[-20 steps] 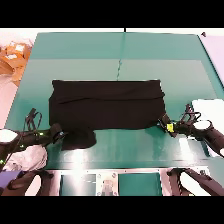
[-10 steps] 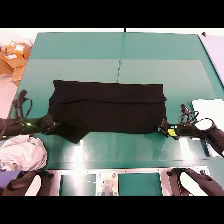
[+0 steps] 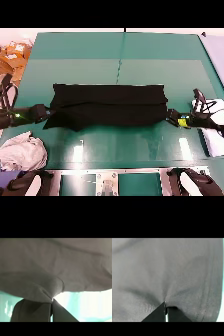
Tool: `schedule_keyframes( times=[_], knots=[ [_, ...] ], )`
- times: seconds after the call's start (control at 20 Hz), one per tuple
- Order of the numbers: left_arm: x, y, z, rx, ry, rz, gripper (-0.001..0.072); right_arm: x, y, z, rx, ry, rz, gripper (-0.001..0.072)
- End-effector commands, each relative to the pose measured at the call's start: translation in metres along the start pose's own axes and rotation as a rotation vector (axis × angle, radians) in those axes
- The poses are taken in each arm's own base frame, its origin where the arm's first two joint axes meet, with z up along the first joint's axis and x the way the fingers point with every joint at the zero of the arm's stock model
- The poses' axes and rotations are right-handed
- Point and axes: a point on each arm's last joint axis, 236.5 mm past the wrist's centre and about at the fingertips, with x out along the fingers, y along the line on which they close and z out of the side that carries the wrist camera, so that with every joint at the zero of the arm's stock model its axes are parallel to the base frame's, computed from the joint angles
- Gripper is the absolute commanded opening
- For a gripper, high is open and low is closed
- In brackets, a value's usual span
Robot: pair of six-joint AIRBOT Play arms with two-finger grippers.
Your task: Fold the shirts.
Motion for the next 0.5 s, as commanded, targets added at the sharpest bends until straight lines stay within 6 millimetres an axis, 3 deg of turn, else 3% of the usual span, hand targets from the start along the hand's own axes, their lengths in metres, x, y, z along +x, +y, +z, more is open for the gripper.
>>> schedule_keyframes(
  times=[0.0, 0.1, 0.25, 0.45],
  knots=[
    [0.02, 0.004, 0.032, 0.002, -0.064, -0.043, 0.0023, -0.001, 0.023, 0.041, -0.037, -0.043, 0.013, 0.0019],
    [0.034, 0.01, 0.061, 0.001, -0.084, -0.058, 0.0023, 0.014, 0.038, 0.064, -0.063, -0.04, 0.02, 0.0019],
    [0.043, 0.013, 0.122, 0.052, -0.132, -0.045, 0.0023, 0.04, 0.053, 0.095, -0.071, -0.018, 0.019, 0.0019],
    [0.075, 0.029, 0.17, 0.038, -0.106, -0.055, 0.0023, 0.078, 0.053, 0.129, -0.034, 0.008, 0.005, 0.0019]
  ],
)
